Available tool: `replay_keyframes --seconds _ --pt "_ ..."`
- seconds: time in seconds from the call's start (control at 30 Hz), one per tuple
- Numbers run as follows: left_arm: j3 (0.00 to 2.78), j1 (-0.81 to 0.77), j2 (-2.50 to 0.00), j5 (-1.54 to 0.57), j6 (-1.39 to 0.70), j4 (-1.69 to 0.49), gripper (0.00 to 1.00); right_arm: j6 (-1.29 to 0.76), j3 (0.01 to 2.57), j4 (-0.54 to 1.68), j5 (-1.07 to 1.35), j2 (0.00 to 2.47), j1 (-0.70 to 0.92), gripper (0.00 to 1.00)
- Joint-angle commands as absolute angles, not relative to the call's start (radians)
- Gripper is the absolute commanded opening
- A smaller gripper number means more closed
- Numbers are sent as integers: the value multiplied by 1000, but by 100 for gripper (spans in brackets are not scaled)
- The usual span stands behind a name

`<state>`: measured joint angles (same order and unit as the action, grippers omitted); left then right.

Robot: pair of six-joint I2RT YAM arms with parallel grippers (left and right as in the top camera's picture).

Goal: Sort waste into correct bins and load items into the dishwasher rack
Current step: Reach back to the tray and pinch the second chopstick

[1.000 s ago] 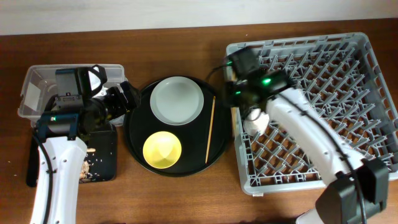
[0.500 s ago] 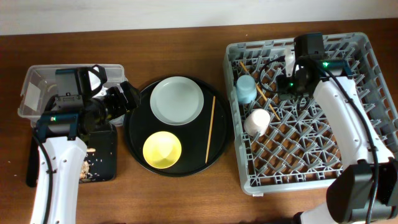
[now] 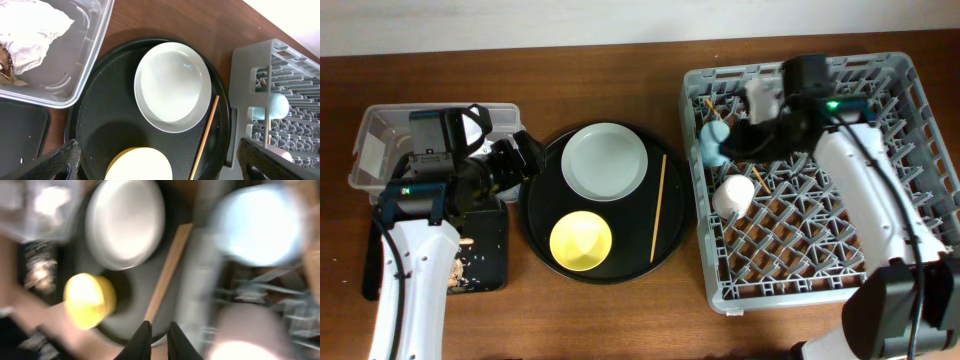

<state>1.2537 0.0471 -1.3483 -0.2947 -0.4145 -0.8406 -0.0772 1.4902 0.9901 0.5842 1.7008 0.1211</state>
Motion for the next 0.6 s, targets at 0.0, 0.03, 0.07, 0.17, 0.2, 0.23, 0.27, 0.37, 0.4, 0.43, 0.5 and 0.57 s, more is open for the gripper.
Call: replay_keyframes --seconds 0.0,0.03,0.07,0.17,0.2,0.23,0.27,0.37,0.4,0.43,0.5,0.57 --pt "1258 49 -1346 -290 -402 -839 99 -133 1491 963 695 1703 278 31" --pt "1258 49 -1346 -291 -402 -839 99 -133 1491 945 695 1705 325 46" --pt "1258 49 -1346 -291 -402 -839 99 -133 1491 929 694 1708 360 54" --pt "1258 49 -1346 -290 -402 -839 99 -228 1490 870 635 1723 474 98" --pt "1258 49 -1346 -290 -402 -839 99 -278 1490 856 615 1729 501 98" --pt "1258 49 -1346 -290 -402 -839 99 -305 1490 844 599 1739 524 98" --pt "1258 49 -1346 -290 -402 -839 99 -310 1490 834 581 1747 546 98" --pt "1258 49 -1346 -290 -402 -839 99 -391 1490 836 393 1784 611 35" --pt "1258 49 -1346 -291 -402 -839 99 -449 1489 845 294 1795 628 31" --pt "1258 49 -1346 -291 -402 -839 99 -508 1488 857 188 1809 644 30" --pt "1258 49 -1346 -290 -402 -839 99 -565 1488 869 51 1832 668 30" --pt "1258 49 -1346 -290 -402 -839 99 -603 1487 876 -49 1864 688 30"
